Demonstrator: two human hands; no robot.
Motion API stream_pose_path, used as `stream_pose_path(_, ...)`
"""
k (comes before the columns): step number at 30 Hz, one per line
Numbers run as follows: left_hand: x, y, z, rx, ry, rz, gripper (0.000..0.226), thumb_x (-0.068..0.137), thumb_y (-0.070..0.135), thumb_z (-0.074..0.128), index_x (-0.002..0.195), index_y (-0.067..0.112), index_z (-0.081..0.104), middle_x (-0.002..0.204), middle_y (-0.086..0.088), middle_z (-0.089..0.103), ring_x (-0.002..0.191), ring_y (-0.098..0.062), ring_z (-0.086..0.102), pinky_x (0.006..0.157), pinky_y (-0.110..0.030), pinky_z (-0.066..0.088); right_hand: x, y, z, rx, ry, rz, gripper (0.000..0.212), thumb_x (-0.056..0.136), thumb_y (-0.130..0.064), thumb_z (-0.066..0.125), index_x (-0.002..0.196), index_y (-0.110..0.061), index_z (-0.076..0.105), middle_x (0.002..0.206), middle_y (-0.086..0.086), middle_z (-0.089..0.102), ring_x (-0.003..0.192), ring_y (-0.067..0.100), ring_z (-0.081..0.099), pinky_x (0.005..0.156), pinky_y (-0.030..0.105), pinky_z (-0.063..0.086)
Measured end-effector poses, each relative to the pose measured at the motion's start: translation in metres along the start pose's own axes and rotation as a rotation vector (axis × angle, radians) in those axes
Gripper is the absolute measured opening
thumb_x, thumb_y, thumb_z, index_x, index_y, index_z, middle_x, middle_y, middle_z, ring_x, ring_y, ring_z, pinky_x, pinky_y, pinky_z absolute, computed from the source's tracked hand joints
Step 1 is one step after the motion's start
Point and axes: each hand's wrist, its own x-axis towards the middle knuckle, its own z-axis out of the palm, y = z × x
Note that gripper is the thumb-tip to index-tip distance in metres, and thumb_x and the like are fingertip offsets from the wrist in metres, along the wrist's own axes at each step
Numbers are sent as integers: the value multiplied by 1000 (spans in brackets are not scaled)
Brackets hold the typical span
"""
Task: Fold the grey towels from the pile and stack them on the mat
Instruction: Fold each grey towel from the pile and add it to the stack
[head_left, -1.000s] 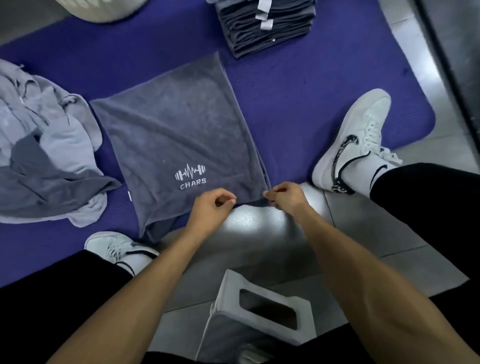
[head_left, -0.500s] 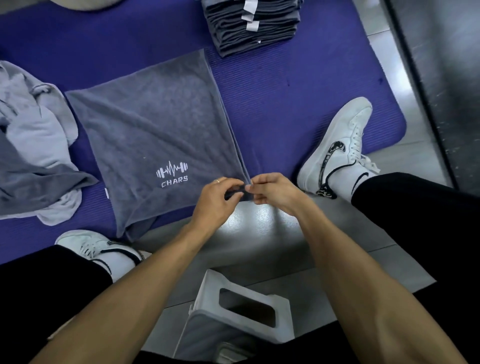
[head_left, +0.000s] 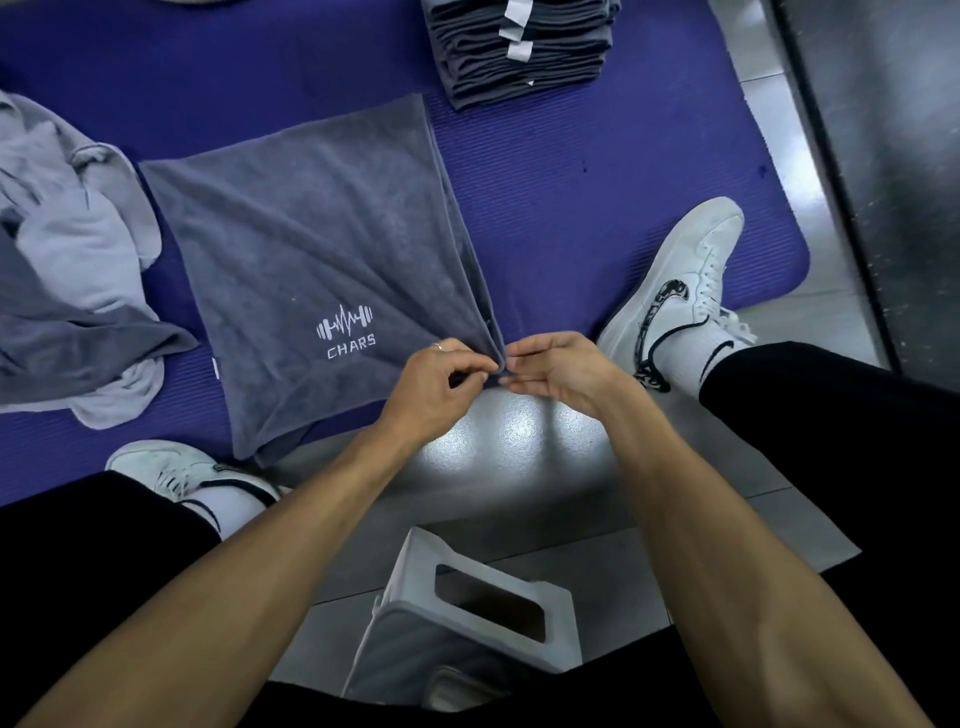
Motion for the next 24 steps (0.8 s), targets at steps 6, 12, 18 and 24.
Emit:
stream_pose_path(6, -2, -2, 0, 7, 4, 19, 19, 87, 7, 69, 101, 15, 78, 93, 6, 67, 91, -8, 63, 87, -17, 46, 0, -2, 2, -34, -4, 1, 21, 87, 5, 66, 108, 5, 67, 90, 17, 75, 83, 26, 74, 72, 30, 60)
stream_pose_path(12, -5, -3, 5, 25, 87, 46, 18, 87, 8, 69, 101, 16, 78, 91, 4, 66, 85, -6, 61, 81, -14, 46, -1, -7, 3, -73, 28, 22, 12, 87, 3, 68, 97, -3, 69, 78, 11, 74, 74, 22, 74, 67, 29, 60)
stream_pose_path(18, -8, -6, 9, 71, 111, 79, 18, 88, 10, 68, 101, 14, 78, 90, 6, 64, 84, -7, 59, 79, -12, 44, 2, -10, 4, -138, 56, 69, 9, 85, -4, 71, 95, -5, 71, 76, 8, 73, 60, 14, 68, 54, 21, 52)
stream_pose_path(24, -4, -8, 6, 64, 119, 70, 16, 87, 11, 71, 100, 14, 79, 88, 3, 65, 81, -6, 58, 76, -13, 45, 6, -14, 8, -194, 69, 75, 13, 81, -8, 76, 92, -3, 73, 76, 6, 70, 51, 8, 58, 49, 18, 46)
